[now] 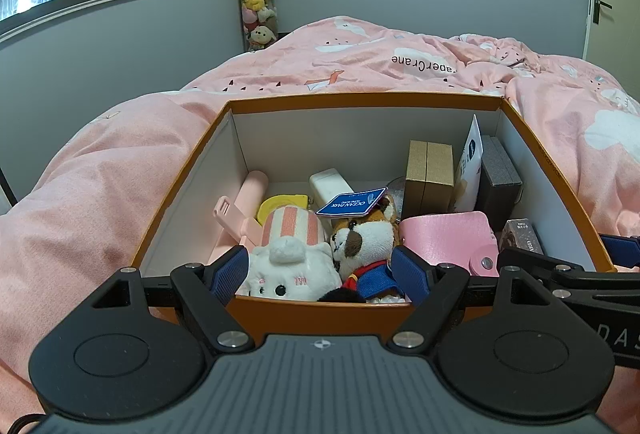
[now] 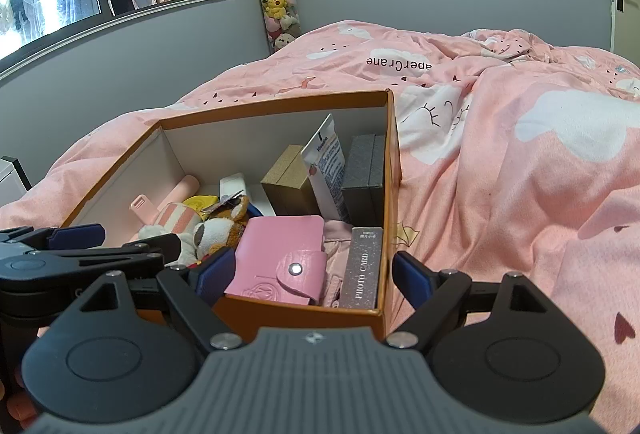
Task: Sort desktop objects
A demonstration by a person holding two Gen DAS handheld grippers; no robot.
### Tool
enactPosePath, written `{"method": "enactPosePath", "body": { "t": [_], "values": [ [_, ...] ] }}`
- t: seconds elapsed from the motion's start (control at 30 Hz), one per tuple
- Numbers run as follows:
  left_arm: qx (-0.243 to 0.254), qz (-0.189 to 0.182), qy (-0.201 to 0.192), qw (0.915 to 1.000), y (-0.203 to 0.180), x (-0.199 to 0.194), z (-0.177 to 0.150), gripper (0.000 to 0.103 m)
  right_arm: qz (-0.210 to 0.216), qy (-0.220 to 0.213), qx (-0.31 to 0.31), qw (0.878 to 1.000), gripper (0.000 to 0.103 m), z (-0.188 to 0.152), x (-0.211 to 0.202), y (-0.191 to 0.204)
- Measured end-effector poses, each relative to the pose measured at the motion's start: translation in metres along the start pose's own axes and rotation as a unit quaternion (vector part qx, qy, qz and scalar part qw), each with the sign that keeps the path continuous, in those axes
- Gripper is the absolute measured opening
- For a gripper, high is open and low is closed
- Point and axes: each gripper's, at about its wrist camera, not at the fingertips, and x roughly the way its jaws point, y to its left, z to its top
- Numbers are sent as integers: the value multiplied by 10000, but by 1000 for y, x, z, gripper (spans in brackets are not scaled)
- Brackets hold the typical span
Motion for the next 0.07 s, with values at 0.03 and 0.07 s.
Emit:
{"method": "enactPosePath", "body": {
  "t": [0.03,0.07],
  "values": [
    [0,1,-1,10000,0,0,0,93,-1,0,0,10000,86,0,0,0],
    [1,0,-1,10000,0,0,0,93,0,1,1,10000,86,0,0,0]
  ]
}}
